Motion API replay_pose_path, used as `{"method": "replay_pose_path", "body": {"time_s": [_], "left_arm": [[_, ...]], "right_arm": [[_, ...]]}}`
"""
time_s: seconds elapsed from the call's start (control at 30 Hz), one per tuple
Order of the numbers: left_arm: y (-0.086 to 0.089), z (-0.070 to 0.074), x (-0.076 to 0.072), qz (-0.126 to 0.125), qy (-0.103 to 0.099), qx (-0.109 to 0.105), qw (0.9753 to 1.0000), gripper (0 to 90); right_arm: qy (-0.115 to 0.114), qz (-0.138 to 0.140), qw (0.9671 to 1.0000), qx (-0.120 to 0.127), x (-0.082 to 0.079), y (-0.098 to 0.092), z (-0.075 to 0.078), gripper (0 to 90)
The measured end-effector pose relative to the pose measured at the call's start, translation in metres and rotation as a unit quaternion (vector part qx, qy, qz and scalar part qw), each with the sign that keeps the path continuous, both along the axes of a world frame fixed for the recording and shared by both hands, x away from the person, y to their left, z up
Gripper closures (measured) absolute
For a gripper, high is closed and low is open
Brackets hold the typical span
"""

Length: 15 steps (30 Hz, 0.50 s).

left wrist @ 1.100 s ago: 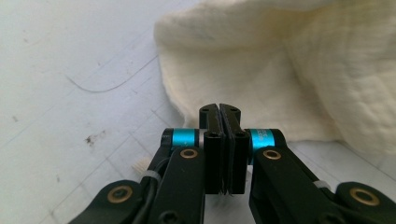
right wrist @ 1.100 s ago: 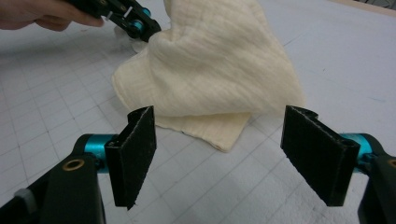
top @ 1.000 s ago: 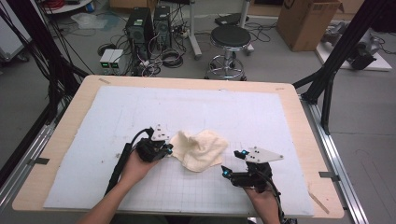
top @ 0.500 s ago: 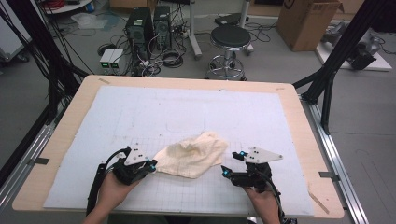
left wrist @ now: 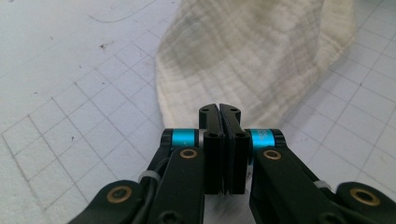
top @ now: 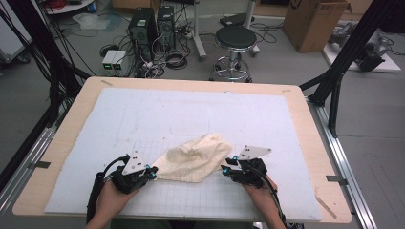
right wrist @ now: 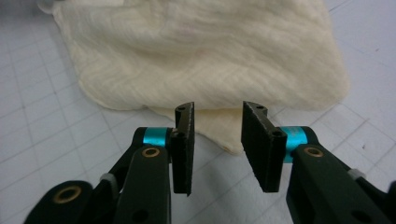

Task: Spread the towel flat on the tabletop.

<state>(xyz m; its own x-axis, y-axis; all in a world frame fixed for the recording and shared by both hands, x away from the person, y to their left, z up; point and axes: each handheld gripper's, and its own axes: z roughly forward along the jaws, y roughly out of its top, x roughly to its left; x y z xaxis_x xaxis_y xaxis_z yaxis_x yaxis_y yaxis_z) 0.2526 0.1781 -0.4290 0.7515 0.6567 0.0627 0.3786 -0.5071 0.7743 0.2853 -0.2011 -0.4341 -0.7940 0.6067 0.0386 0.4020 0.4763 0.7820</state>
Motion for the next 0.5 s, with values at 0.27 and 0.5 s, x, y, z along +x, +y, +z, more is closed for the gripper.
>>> {"method": "replay_pose_path", "body": {"time_s": [0.27, 0.5], "left_arm": [[0.007, -0.002, 0.006, 0.007, 0.004, 0.0, 1.0, 87.3], [0.005, -0.004, 0.006, -0.001, 0.001, 0.012, 0.9999, 87.2]], "right_arm": [[0.014, -0.007, 0.9996, -0.022, 0.012, 0.005, -0.008, 65.8], [0.019, -0.01, 0.9993, -0.031, 0.013, 0.008, -0.01, 70.9]]}}
